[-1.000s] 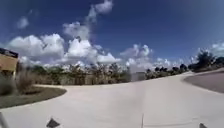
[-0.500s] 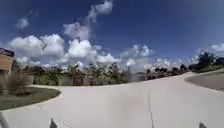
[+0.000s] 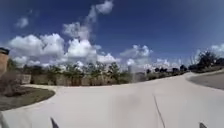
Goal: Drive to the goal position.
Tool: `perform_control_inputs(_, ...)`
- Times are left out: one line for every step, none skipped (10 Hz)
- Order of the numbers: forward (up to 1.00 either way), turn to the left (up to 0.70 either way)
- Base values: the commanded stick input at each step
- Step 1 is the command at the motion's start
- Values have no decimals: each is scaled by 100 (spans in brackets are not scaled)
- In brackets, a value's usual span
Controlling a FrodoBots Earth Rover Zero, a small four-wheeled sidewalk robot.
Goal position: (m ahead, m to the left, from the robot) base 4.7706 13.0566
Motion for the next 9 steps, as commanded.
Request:
perform_control_inputs(70, 14)
perform_control_inputs(70, 14)
perform_control_inputs(70, 14)
perform_control_inputs(70, 14)
perform_control_inputs(70, 14)
perform_control_inputs(70, 14)
perform_control_inputs(70, 14)
perform_control_inputs(70, 14)
perform_control_inputs(70, 14)
